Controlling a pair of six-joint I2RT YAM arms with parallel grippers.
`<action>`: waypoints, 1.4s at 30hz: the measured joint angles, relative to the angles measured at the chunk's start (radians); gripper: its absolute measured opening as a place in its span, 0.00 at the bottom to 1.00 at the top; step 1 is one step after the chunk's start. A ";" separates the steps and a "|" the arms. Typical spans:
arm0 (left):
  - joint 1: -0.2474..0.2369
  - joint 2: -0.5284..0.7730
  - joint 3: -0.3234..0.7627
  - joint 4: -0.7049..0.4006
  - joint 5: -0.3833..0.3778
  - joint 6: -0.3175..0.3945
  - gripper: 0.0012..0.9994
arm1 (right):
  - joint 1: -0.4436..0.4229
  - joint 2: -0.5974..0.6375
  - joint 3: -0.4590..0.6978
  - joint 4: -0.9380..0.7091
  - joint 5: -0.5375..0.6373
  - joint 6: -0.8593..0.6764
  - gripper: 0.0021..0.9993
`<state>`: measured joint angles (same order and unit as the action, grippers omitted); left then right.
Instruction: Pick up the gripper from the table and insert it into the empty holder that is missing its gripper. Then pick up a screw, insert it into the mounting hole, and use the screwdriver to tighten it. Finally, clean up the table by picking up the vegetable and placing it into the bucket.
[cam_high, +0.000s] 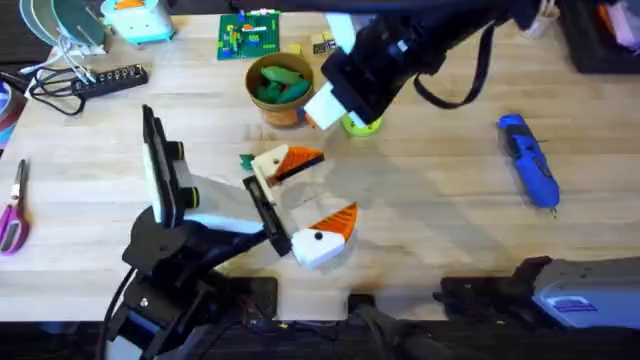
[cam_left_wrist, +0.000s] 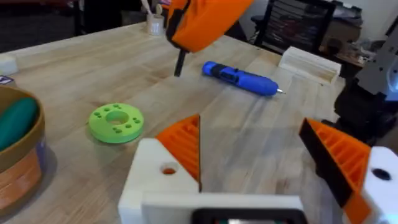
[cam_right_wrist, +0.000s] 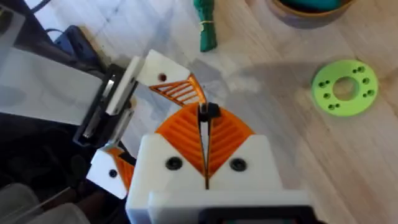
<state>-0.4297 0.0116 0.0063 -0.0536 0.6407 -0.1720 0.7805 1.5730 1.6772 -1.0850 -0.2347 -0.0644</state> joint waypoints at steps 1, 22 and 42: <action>0.000 0.000 0.000 -0.002 0.016 0.007 0.99 | 0.014 0.000 0.000 -0.007 -0.004 0.002 0.00; 0.000 0.000 0.000 -0.010 0.153 0.066 0.99 | 0.181 0.029 0.000 -0.014 -0.026 0.009 0.00; 0.000 0.000 0.000 -0.011 0.154 0.067 0.99 | 0.181 0.070 0.001 -0.010 0.034 0.005 0.00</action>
<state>-0.4297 0.0116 0.0063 -0.0643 0.7944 -0.1052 0.9611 1.6432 1.6779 -1.0954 -0.2008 -0.0597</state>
